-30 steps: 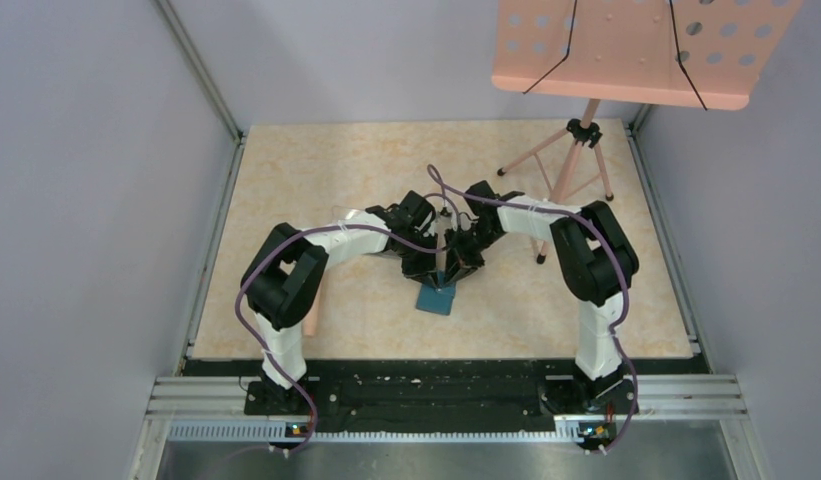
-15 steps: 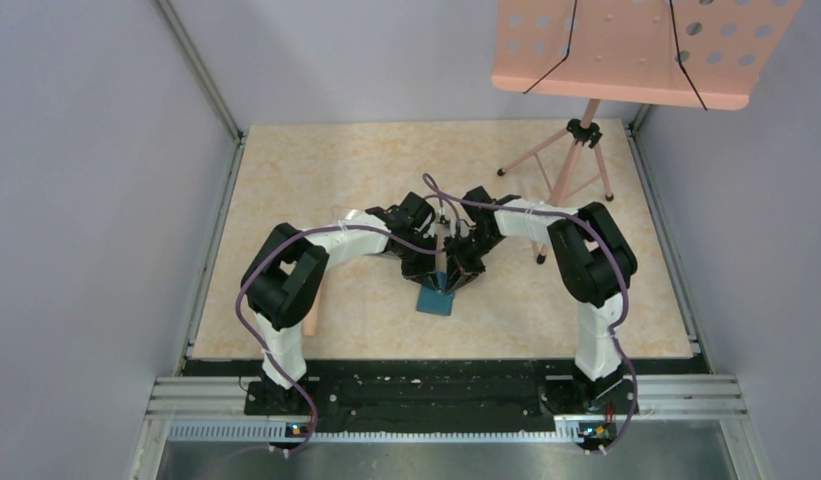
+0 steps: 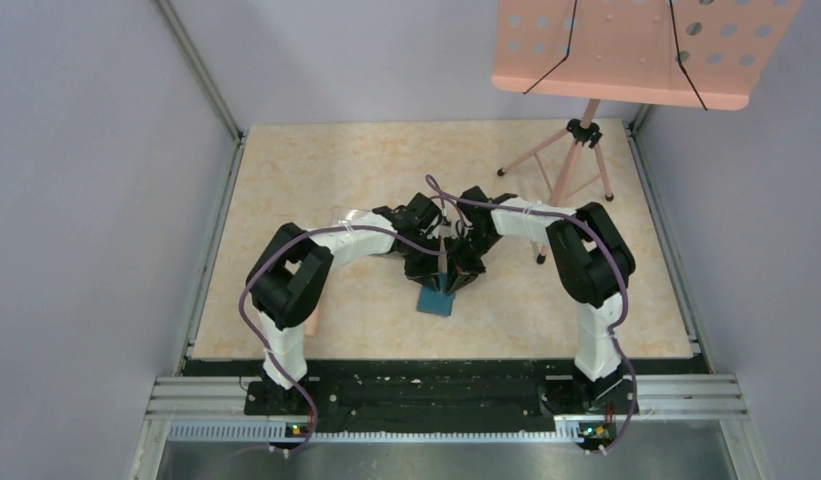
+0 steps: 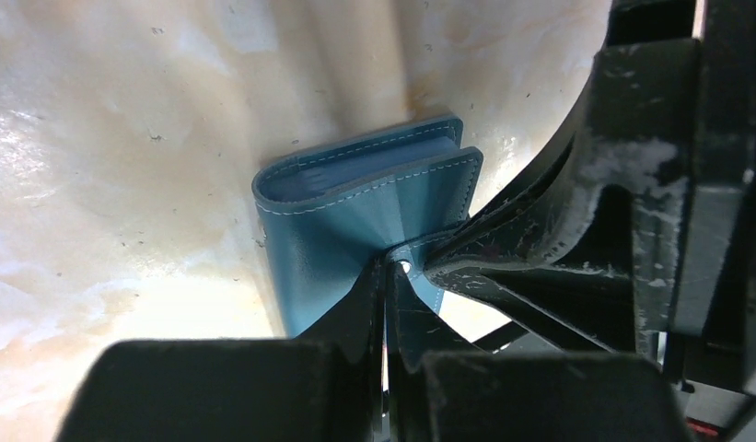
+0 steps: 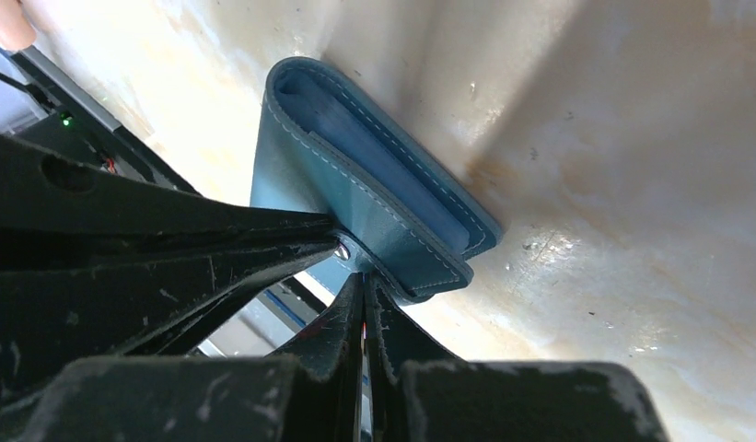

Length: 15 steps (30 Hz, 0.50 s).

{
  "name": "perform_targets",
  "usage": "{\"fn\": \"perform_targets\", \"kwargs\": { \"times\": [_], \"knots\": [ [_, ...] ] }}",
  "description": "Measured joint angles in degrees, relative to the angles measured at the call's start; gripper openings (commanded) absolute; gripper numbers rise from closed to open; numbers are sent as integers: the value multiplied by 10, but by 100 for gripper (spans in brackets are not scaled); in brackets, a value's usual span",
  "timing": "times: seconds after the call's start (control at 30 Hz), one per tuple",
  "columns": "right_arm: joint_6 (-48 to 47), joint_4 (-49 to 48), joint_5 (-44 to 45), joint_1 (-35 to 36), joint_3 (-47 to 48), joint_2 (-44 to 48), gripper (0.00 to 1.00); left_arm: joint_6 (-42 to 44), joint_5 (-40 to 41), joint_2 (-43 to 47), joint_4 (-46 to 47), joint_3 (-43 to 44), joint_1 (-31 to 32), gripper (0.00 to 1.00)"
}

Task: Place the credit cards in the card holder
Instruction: Close the card holder at the center of the board.

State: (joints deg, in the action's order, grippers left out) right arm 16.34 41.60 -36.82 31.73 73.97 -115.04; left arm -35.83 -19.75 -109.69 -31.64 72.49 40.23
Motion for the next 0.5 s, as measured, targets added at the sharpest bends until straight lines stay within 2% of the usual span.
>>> {"fn": "perform_targets", "kwargs": {
  "times": [0.5],
  "knots": [
    [69, -22, 26, 1, -39, 19, 0, -15, 95, -30, -84, 72, 54, 0]
  ]
}}
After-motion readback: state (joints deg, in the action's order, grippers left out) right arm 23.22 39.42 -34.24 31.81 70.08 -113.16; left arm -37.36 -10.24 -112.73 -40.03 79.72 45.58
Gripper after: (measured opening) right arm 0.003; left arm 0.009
